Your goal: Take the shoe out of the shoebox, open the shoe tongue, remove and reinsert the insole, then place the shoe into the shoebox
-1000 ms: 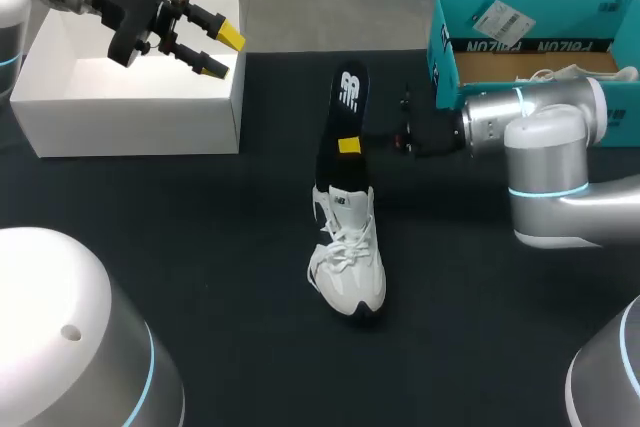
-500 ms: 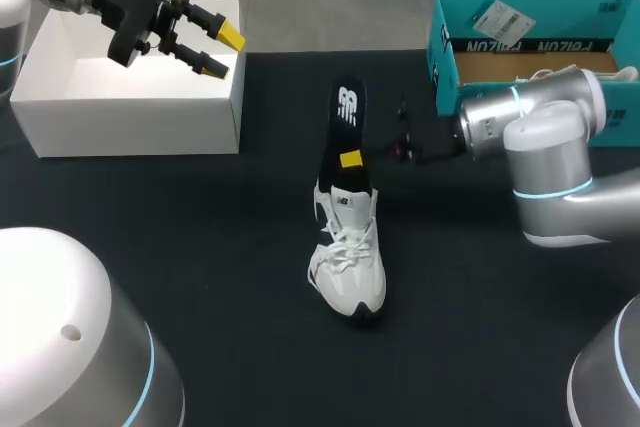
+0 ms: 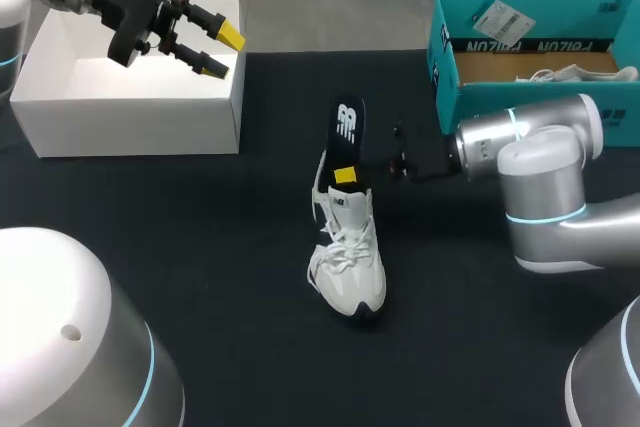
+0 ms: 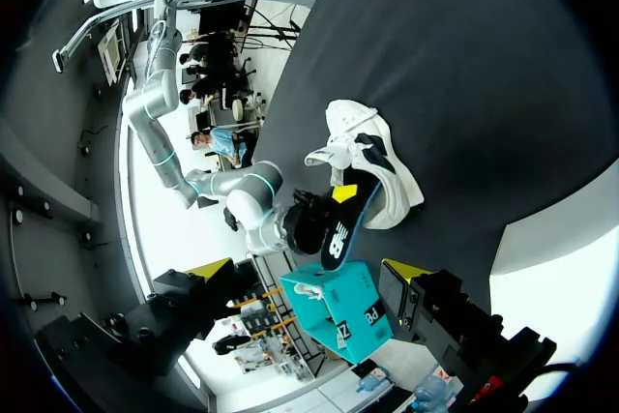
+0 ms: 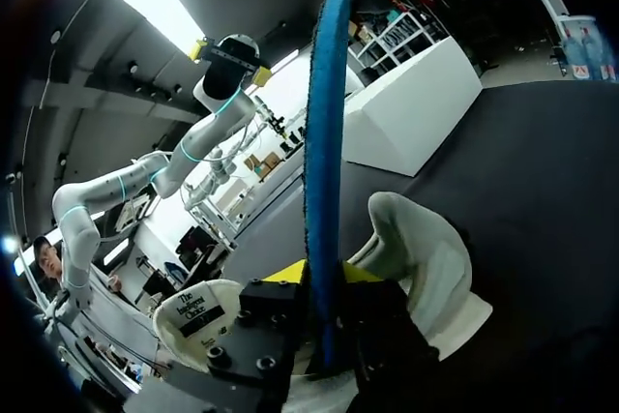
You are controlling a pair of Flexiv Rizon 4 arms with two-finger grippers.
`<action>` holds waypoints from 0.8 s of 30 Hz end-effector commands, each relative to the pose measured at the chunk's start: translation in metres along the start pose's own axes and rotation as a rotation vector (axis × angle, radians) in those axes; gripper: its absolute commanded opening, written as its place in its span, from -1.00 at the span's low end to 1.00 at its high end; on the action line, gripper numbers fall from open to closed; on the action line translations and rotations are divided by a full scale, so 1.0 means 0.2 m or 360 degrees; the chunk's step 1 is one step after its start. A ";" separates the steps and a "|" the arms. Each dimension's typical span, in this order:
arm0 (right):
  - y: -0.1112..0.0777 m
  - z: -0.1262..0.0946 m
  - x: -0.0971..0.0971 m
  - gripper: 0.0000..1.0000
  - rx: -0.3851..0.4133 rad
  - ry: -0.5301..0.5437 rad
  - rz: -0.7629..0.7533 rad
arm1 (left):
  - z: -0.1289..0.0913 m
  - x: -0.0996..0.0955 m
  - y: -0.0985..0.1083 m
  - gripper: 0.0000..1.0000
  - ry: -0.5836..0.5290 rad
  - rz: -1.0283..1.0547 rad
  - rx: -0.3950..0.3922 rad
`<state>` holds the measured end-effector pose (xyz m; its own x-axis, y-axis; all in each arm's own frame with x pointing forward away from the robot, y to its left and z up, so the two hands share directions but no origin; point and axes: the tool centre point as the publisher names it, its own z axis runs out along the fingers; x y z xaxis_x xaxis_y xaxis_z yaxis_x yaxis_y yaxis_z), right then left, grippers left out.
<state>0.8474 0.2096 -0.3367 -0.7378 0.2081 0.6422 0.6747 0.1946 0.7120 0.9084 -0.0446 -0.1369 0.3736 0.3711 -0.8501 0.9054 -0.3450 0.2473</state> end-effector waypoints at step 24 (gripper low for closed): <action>0.12 0.03 -0.06 -1.00 0.0062 0.0136 -0.0035 | 0.00 0.00 0.00 1.00 0.0004 0.0001 0.0001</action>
<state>0.8731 0.2134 -0.3235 -0.7537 0.1245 0.6453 0.6543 0.2351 0.7188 0.9084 -0.0445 -0.1369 0.3735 0.3711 -0.8501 0.9055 -0.3450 0.2472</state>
